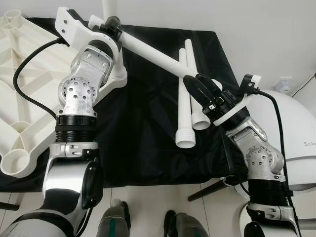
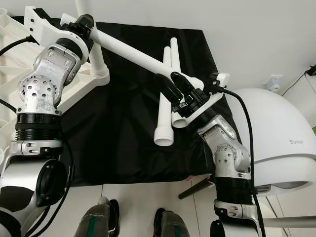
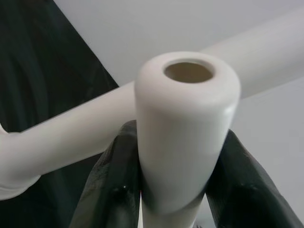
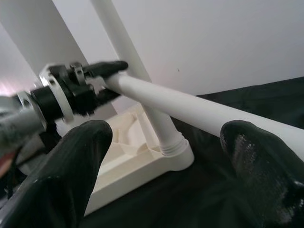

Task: Building children table

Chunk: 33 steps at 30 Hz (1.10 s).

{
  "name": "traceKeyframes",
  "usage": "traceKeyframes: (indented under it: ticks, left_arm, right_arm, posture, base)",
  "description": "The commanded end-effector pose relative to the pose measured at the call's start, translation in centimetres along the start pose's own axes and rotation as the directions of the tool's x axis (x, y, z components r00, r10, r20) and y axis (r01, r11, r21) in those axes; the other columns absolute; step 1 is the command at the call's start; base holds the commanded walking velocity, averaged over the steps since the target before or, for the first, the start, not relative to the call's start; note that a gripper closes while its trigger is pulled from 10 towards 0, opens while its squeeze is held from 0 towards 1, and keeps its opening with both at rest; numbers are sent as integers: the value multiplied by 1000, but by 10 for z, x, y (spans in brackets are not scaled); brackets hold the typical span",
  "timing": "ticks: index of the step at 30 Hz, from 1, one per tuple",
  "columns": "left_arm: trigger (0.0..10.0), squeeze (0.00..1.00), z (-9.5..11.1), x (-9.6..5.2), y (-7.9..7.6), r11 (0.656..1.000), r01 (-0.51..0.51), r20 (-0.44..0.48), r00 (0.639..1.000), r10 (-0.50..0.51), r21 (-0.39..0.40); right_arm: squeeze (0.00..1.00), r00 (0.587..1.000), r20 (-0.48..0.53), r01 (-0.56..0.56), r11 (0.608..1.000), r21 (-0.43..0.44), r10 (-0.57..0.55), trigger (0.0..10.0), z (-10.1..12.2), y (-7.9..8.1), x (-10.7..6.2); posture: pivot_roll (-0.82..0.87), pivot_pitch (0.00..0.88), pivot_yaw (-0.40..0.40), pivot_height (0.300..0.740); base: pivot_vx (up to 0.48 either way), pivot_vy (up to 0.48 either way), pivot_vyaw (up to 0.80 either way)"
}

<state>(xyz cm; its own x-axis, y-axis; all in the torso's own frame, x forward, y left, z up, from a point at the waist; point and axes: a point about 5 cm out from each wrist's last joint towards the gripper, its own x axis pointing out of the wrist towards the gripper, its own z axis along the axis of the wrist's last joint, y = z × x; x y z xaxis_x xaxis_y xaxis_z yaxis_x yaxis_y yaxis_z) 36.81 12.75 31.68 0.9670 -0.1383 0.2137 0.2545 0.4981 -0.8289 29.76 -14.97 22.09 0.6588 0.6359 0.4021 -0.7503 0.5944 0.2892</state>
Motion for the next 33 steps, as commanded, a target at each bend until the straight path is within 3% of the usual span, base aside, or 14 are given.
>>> traceKeyframes:
  ticks: [1,8,10,11,12,13,14,15,16,17,24,28,32,33]
  left_arm:
    - [10000,0,23,-5,-48,913,407,50,913,-405,-30]
    - [10000,0,33,-10,-66,878,472,66,882,-467,-86]
    - [10000,0,36,-15,-72,865,497,54,868,-494,-66]
    - [10000,0,36,-15,-72,865,497,54,868,-494,-66]
    - [10000,0,35,-17,-74,861,506,39,863,-504,-51]
    - [10000,0,35,-17,-74,861,506,39,863,-504,-51]
    - [10000,0,34,-19,-75,861,508,27,862,-507,-31]
    - [10000,0,34,-19,-75,861,508,27,862,-507,-31]
    - [10000,0,34,-20,-75,864,504,15,864,-503,-14]
    - [10000,0,34,-20,-75,864,504,15,864,-503,-14]
    - [10000,0,31,-24,-69,884,467,9,884,-467,31]
    - [10000,0,25,-28,-63,892,448,-5,894,-448,61]
    - [10000,0,23,-30,-65,891,451,-8,892,-451,60]
    - [10000,0,20,-33,-67,888,455,-12,890,-455,64]
  right_arm:
    - [0,999,-36,-11,998,-65,9,10000,5,-1,-6]
    - [0,998,-61,-20,980,-196,8,10000,17,-7,-5]
    - [0,996,-91,-28,938,-344,-4,10000,28,-11,-2]
    - [0,996,-91,-28,938,-344,-4,10000,28,-11,-2]
    - [0,993,-115,-43,891,-453,-11,10000,34,-13,1]
    - [0,993,-115,-43,891,-453,-11,10000,34,-13,1]
    - [0,990,-142,-71,841,-537,-7,10000,37,-13,3]
    - [0,990,-142,-71,841,-537,-7,10000,37,-13,3]
    - [0,988,-156,-86,797,-598,-10,10000,41,-13,5]
    - [0,988,-156,-86,797,-598,-10,10000,41,-13,5]
    - [0,982,-190,-150,663,-733,13,10000,46,-7,13]
    - [0,969,-246,-219,528,-820,20,10000,43,-3,18]
    - [0,968,-251,-221,476,-851,1,10000,43,-6,19]
    - [0,968,-248,-208,413,-887,-45,10000,44,-12,22]
  posture:
    - [47,96,-70,740]
    - [42,97,-67,740]
    - [44,101,-66,740]
    - [44,101,-66,740]
    - [45,108,-66,740]
    - [45,108,-66,740]
    - [49,114,-70,740]
    - [49,114,-70,740]
    - [52,120,-75,740]
    - [52,120,-75,740]
    - [56,128,-81,740]
    - [56,134,-82,740]
    - [58,136,-82,740]
    - [59,139,-83,740]
  base:
    - [0,0,0]
    - [0,0,0]
    - [0,0,0]
    - [0,0,0]
    - [0,0,0]
    - [0,0,0]
    - [0,0,0]
    - [0,0,0]
    - [0,0,0]
    - [0,0,0]
    - [0,0,0]
    - [0,0,0]
    - [0,0,0]
    - [0,0,0]
